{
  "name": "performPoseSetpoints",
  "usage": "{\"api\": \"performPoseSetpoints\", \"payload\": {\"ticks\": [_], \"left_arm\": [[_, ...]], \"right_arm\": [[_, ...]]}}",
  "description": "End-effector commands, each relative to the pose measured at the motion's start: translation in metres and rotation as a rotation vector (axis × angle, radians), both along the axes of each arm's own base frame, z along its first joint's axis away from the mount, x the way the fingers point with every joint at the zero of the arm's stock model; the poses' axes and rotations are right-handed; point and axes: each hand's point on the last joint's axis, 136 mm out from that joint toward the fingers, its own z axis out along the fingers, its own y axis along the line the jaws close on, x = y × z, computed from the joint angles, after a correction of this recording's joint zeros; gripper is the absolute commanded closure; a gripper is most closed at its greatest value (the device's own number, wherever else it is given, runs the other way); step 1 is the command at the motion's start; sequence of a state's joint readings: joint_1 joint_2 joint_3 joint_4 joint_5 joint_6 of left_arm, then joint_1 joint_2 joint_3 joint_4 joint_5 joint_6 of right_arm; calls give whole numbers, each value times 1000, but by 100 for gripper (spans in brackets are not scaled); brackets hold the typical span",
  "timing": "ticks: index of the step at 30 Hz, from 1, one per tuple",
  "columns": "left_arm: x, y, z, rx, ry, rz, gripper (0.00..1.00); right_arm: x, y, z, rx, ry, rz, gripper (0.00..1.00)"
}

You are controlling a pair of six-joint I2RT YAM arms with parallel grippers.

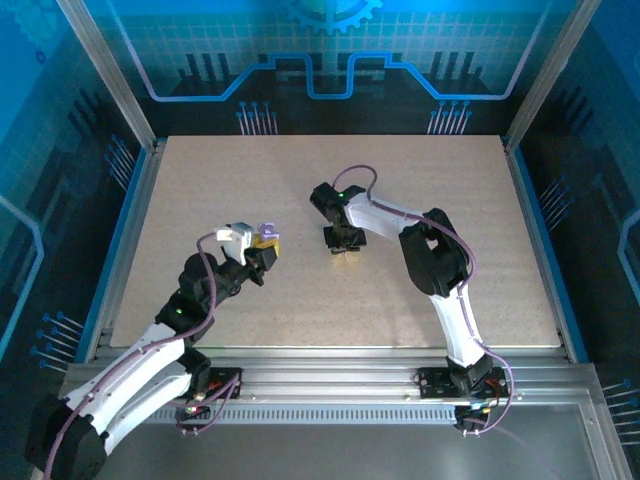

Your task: Insert the wireless bluetooth earbuds into the charging case

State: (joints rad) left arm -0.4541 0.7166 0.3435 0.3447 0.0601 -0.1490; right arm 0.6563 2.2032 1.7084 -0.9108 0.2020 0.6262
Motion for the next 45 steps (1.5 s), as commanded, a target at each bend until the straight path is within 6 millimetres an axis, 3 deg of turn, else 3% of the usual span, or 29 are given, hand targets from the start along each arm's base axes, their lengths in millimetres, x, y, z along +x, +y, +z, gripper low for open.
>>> {"api": "performPoseSetpoints", "payload": {"ticks": [1,9,18,24,33,45], "left_arm": [[-2,1,5,-2,-22,-7,82],[-2,2,6,-1,-27,-4,82],[-1,0,1,-3,-13,-11,82],[0,-4,-3,-10,-1,-29,83],[3,-20,-25,-10,31,-57,86],[6,-86,-46,3,-20,-165,89]], "right_arm": [[-7,-1,-2,-31,39,26,74],[2,4,-8,-40,53,80,78],[6,2,6,-34,16,73,82],[8,4,32,18,-48,36,83],[3,8,75,148,-140,-28,83],[-9,19,134,368,-248,-70,83]]}}
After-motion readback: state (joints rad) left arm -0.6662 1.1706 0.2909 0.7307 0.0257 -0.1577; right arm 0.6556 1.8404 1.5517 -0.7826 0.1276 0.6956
